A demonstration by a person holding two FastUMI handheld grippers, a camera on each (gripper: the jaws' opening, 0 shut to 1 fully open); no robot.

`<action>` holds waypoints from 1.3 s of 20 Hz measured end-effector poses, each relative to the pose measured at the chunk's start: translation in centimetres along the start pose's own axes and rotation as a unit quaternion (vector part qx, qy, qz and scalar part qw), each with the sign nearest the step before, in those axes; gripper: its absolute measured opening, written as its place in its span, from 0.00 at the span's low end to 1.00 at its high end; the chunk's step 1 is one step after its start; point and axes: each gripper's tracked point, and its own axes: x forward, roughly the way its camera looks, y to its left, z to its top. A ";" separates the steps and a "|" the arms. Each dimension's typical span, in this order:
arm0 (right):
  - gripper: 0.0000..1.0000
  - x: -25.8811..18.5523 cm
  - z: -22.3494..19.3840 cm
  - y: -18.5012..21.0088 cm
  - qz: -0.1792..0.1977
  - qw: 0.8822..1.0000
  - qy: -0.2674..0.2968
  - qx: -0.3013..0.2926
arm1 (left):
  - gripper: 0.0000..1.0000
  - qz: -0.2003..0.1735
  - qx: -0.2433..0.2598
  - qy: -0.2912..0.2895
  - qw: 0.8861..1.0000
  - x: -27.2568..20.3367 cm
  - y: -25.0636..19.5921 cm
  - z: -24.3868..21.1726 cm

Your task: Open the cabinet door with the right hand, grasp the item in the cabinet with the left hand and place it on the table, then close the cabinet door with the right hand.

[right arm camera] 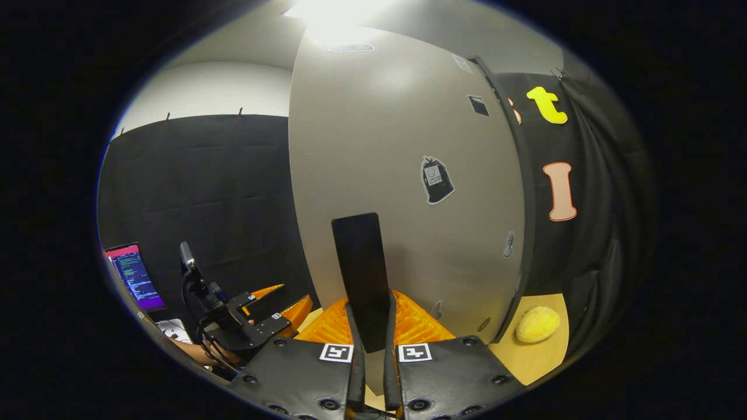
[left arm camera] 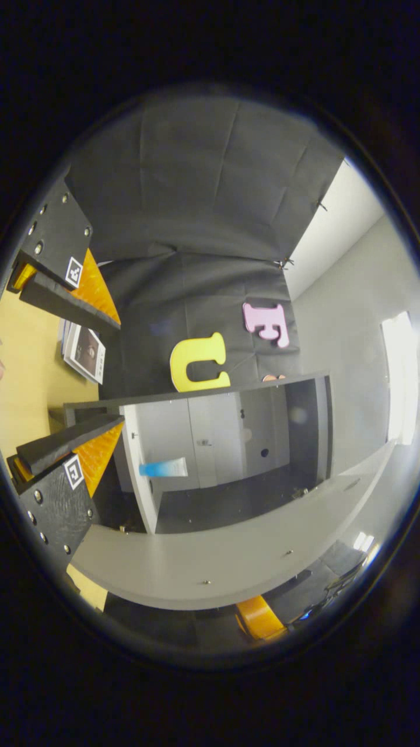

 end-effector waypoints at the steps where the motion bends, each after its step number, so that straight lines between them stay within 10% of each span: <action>1: 0.14 -0.7 -0.2 -0.3 -0.003 1.000 -0.003 0.001 | 0.86 -0.006 0.000 -0.001 1.000 0.1 -0.8 0.2; 20: 0.09 -10.3 -0.1 -12.0 -0.148 0.987 -0.058 -0.017 | 0.85 -0.058 -0.004 0.001 0.998 0.3 -13.0 1.1; 26: 0.13 -9.8 -0.1 -12.2 -0.110 0.991 -0.078 -0.004 | 0.88 -0.049 0.004 -0.007 0.999 0.0 -15.4 2.4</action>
